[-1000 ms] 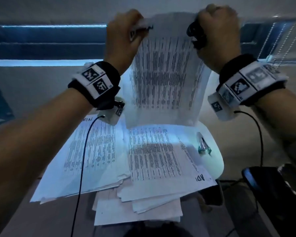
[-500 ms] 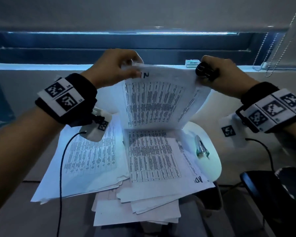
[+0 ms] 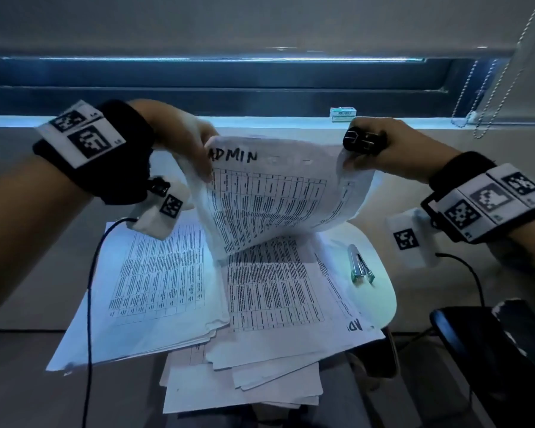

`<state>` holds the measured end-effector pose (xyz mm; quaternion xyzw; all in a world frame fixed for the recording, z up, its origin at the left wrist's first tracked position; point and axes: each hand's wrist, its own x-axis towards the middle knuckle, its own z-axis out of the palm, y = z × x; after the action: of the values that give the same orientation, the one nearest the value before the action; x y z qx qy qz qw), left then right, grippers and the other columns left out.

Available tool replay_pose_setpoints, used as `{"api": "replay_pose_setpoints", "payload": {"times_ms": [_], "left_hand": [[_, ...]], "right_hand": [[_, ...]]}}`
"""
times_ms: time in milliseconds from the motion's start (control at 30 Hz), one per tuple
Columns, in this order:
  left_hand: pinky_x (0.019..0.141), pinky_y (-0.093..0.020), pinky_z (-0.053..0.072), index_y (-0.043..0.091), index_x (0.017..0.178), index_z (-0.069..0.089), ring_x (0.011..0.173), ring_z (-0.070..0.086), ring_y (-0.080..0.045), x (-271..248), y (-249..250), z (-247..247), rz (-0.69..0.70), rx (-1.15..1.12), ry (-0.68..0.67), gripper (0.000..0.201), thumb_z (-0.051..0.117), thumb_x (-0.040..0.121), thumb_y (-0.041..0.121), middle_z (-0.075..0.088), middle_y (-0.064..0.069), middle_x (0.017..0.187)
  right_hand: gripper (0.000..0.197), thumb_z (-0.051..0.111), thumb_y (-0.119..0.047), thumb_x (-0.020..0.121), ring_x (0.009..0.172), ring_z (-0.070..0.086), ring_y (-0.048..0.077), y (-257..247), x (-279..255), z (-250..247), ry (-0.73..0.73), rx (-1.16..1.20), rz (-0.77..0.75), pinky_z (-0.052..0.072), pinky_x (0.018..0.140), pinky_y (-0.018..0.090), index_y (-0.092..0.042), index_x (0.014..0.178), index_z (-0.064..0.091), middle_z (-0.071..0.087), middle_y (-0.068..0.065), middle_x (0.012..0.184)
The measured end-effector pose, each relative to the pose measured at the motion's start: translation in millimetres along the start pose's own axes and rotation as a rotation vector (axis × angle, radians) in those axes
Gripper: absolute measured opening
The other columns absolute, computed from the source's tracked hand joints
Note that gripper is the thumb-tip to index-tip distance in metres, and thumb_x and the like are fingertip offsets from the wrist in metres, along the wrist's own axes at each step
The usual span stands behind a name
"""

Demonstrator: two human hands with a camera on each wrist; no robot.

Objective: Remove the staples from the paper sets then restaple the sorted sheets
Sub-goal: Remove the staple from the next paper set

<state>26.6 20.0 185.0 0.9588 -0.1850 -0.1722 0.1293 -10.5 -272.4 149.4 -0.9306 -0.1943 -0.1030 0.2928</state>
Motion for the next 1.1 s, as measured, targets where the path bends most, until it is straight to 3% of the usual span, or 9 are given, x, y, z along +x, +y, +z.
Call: {"api": "replay_pose_setpoints", "payload": {"times_ms": [167,333,400,567,633,733,833,967,1100], "left_hand": [[0.048,-0.017,0.044,0.002,0.07,0.064,0.053,0.055,-0.015,-14.4,-10.9,22.1,0.012,0.044,0.246,0.014,0.071,0.071,-0.01,0.062,-0.008,0.063],[0.068,-0.028,0.046,-0.012,0.089,0.067,0.08,0.064,-0.03,-13.8,-25.8,25.7,0.333,0.176,1.006,0.013,0.058,0.08,-0.012,0.068,-0.028,0.094],[0.069,-0.009,0.046,-0.008,0.092,0.068,0.08,0.062,-0.015,-7.8,-34.0,30.4,0.414,0.037,1.089,0.015,0.058,0.081,-0.011,0.068,-0.021,0.099],[0.084,-0.014,0.044,0.048,0.107,0.052,0.096,0.054,0.016,-14.9,-47.6,52.4,0.364,-0.36,0.696,0.058,0.078,0.062,0.022,0.06,0.022,0.11],[0.094,-0.016,0.041,0.049,0.12,0.046,0.113,0.053,0.007,-20.6,-47.7,62.8,0.328,-0.467,0.315,0.089,0.087,0.041,0.049,0.058,0.02,0.124],[0.072,-0.004,0.048,0.038,0.091,0.064,0.079,0.062,0.013,-20.1,-41.6,78.6,0.258,-0.56,0.038,0.053,0.072,0.048,0.068,0.069,0.027,0.085],[0.095,-0.015,0.044,0.029,0.103,0.059,0.093,0.061,0.011,-13.4,-47.5,91.0,0.205,-0.631,-0.04,0.049,0.061,0.066,0.062,0.068,0.027,0.094],[0.087,-0.027,0.053,0.015,0.108,0.06,0.096,0.067,-0.01,-8.4,-63.3,116.9,0.099,-0.816,-0.149,0.092,0.074,0.039,0.075,0.071,0.005,0.1],[0.097,-0.038,0.045,0.023,0.128,0.051,0.109,0.061,-0.014,-4.7,-69.3,123.1,0.081,-0.699,0.055,0.111,0.068,0.036,0.083,0.062,0.005,0.118]], "right_hand": [[0.019,0.069,-0.003,0.079,0.076,0.052,0.024,11.6,-8.1,12.0,0.118,-0.106,-0.09,0.039,0.068,0.029,-0.012,0.082,0.052,0.06,0.005,0.078],[0.019,0.068,-0.013,0.08,0.069,0.046,0.004,15.2,-8.5,15.5,0.458,-0.112,-0.274,0.035,0.06,0.015,-0.003,0.088,0.054,0.052,-0.019,0.072],[0.02,0.067,-0.012,0.08,0.07,0.049,0.011,14.4,-10.0,18.0,0.491,-0.129,-0.286,0.033,0.058,0.017,0.0,0.089,0.054,0.055,-0.011,0.077],[0.025,0.069,-0.01,0.078,0.061,0.042,0.001,17.6,-22.8,26.5,0.305,0.029,-0.187,0.034,0.06,0.009,-0.021,0.076,0.047,0.052,-0.017,0.065],[0.029,0.07,-0.011,0.076,0.062,0.042,0.0,16.3,-25.7,23.2,0.18,0.109,-0.119,0.036,0.063,0.017,-0.025,0.07,0.045,0.053,-0.016,0.066],[0.028,0.071,-0.004,0.078,0.072,0.048,0.011,13.3,-28.1,20.9,0.039,0.103,-0.036,0.037,0.069,0.027,-0.017,0.071,0.047,0.06,0.004,0.074],[0.018,0.068,-0.001,0.078,0.079,0.055,0.017,13.5,-26.0,24.0,0.028,0.115,0.038,0.042,0.078,0.034,-0.012,0.074,0.054,0.066,0.009,0.084],[0.012,0.063,0.002,0.078,0.084,0.056,0.024,18.8,-17.6,37.2,0.034,0.117,0.126,0.042,0.077,0.034,-0.009,0.078,0.057,0.065,0.017,0.091],[0.012,0.062,-0.001,0.079,0.076,0.05,0.022,22.7,-16.5,69.0,0.038,0.008,0.138,0.035,0.058,0.01,-0.008,0.082,0.053,0.055,0.004,0.075]]}}
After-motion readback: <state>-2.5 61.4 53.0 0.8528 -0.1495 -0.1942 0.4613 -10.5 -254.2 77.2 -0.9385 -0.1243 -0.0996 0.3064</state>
